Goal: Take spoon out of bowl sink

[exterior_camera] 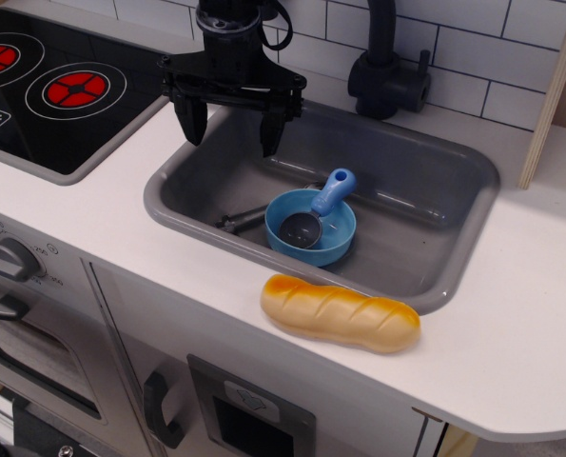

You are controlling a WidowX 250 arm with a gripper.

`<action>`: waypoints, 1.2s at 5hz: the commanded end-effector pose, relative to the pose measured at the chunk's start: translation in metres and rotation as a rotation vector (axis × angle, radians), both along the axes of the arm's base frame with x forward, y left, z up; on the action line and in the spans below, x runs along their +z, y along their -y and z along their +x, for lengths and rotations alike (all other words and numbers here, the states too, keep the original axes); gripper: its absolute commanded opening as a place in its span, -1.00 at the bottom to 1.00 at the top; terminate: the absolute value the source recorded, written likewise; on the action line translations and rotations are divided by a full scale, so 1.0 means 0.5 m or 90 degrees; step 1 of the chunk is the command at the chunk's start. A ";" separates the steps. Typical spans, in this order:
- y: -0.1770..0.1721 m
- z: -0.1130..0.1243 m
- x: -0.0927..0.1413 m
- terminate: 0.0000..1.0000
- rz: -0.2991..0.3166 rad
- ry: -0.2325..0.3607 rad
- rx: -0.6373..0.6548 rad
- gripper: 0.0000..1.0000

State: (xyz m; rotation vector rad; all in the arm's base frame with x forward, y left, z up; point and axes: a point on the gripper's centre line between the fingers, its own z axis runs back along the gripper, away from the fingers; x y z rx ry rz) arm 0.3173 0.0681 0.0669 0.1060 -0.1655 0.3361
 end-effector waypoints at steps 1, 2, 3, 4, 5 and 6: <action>0.000 0.000 0.000 -1.00 0.000 0.000 0.000 1.00; 0.036 0.044 0.000 -1.00 -0.022 0.033 -0.060 1.00; 0.056 0.078 -0.001 -1.00 -0.026 0.061 -0.116 1.00; 0.081 0.095 -0.007 -1.00 -0.035 0.051 -0.174 1.00; 0.103 0.104 -0.019 -1.00 0.010 0.088 -0.220 1.00; 0.115 0.115 -0.035 -1.00 0.017 0.087 -0.240 1.00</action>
